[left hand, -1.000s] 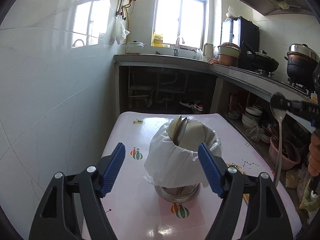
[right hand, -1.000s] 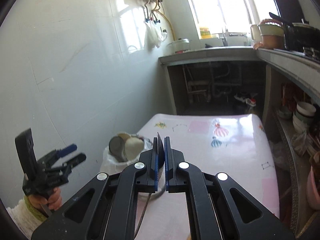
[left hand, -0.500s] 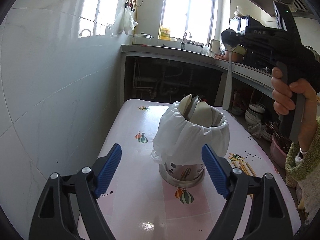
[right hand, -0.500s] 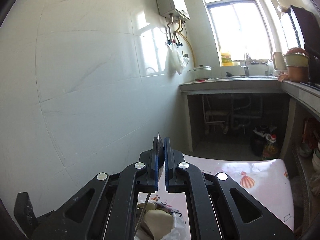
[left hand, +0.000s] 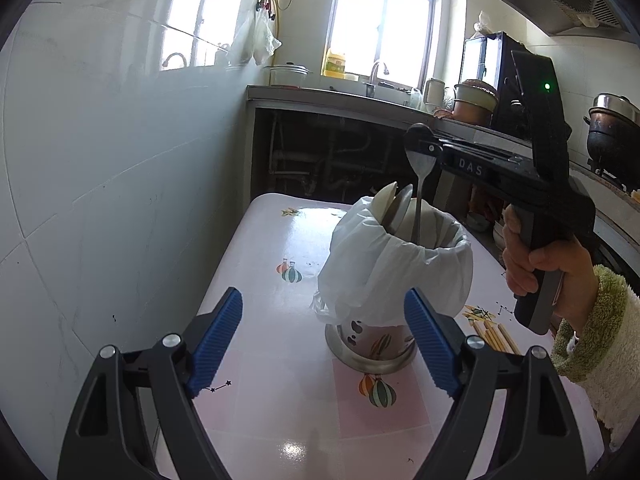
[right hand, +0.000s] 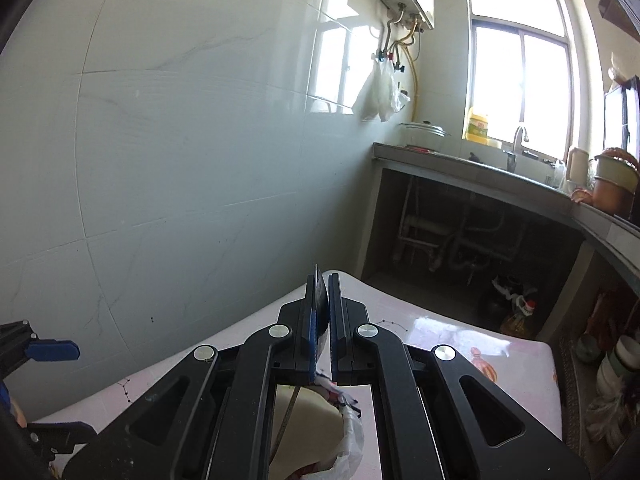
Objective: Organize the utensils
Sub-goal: 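Lower the smaller steel spoon into the bagged holder and open the right tool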
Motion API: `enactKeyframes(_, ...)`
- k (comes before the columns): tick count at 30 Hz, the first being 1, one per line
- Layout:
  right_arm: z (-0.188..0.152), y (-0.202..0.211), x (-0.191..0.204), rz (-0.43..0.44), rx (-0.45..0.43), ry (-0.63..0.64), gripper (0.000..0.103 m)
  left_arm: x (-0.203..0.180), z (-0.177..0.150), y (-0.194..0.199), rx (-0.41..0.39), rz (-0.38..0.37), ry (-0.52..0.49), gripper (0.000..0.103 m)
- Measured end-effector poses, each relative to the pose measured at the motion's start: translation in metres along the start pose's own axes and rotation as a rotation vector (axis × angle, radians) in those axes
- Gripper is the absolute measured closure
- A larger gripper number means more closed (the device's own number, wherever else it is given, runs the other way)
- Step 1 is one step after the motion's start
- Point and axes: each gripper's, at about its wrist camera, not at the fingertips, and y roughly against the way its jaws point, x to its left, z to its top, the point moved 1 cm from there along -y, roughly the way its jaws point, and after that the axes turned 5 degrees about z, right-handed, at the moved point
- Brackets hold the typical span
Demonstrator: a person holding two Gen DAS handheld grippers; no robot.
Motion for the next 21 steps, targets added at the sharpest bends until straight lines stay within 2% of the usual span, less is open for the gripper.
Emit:
enactKeyframes(7,-0.017,0.005,0.002,0.057,0.081,-0.016,0.098,0.001,-0.002,0.001,-0.001,0.001,0.004,0.022)
enactKeyframes(8,-0.017,0.007,0.003,0.066,0.085,-0.022,0.093,0.001,-0.002,0.001,-0.003,0.001,0.003,0.022)
enactKeyframes(9,-0.016,0.009,0.003,0.076,0.089,-0.03,0.084,0.001,-0.002,0.001,-0.004,0.0,0.003,0.022)
enactKeyframes(11,-0.013,0.015,0.005,0.084,0.076,-0.043,0.074,0.0,-0.001,0.002,-0.004,0.001,0.0,0.022)
enactKeyframes(15,-0.006,0.029,0.003,0.092,0.053,-0.07,0.07,-0.002,-0.003,0.003,-0.002,0.002,-0.001,0.022)
enactKeyframes(21,-0.011,0.064,-0.02,0.102,0.046,-0.205,0.062,-0.006,-0.005,0.008,0.002,-0.004,-0.007,0.022)
